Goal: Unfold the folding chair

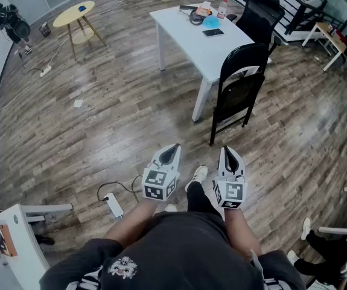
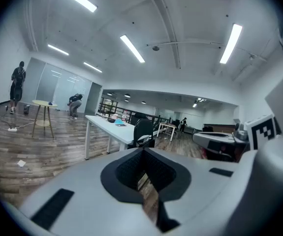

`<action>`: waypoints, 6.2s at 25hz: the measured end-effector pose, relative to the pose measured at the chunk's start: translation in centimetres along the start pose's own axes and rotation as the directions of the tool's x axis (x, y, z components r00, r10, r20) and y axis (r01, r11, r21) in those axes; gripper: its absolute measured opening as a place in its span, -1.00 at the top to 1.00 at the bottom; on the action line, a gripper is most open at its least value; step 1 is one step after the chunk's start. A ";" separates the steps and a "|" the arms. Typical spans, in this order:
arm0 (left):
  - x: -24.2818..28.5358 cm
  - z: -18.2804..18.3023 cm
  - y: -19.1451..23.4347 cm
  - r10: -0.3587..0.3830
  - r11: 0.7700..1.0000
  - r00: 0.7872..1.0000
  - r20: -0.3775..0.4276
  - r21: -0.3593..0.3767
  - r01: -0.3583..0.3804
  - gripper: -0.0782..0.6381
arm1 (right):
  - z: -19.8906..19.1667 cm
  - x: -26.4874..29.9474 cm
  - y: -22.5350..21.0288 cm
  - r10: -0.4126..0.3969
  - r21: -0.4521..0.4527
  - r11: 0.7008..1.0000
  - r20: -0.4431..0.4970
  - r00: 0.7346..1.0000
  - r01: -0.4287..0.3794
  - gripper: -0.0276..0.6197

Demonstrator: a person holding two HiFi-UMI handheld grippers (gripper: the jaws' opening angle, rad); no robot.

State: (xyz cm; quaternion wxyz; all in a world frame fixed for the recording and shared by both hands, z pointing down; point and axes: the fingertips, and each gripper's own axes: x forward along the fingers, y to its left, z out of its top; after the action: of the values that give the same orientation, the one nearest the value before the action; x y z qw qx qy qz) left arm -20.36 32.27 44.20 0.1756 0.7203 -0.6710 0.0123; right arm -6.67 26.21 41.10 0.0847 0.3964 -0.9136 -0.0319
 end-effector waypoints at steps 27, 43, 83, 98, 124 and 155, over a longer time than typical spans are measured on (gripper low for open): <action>37.1 10.1 1.0 -0.095 0.991 0.988 -0.121 0.078 0.105 0.76 | -5.2 26.8 -23.5 -0.028 0.171 0.984 -0.141 0.990 0.052 0.87; 55.8 16.0 2.9 -0.230 0.959 0.945 -0.233 0.108 0.260 0.48 | -9.1 39.3 -31.7 -0.221 0.251 0.921 -0.298 0.929 0.300 0.86; 70.3 13.0 -3.0 -0.478 0.771 0.628 -0.614 0.049 0.635 0.51 | -26.8 50.2 -40.4 -0.268 0.319 0.600 -0.784 0.560 0.733 0.09; 69.8 10.5 -3.7 -0.447 0.764 0.611 -0.653 0.077 0.641 0.50 | -29.8 35.5 -43.8 -0.218 0.557 0.502 -0.659 0.720 0.661 0.10; 67.1 -9.6 -14.4 -0.150 0.803 0.562 -0.814 0.231 0.549 0.09 | -59.5 3.5 -51.8 -0.032 0.799 0.204 -0.573 0.819 0.566 -0.33; 63.9 -16.2 -23.3 -0.215 0.812 0.631 -0.745 0.222 0.539 0.11 | -73.6 -7.8 -54.2 -0.089 0.814 0.182 -0.545 0.833 0.552 -0.33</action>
State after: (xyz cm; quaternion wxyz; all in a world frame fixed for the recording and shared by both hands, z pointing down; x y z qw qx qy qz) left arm 12.14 -23.93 70.05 0.2489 0.8094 -0.3651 0.3868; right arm 50.82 -4.51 105.65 -0.0069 0.5488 -0.5976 0.5844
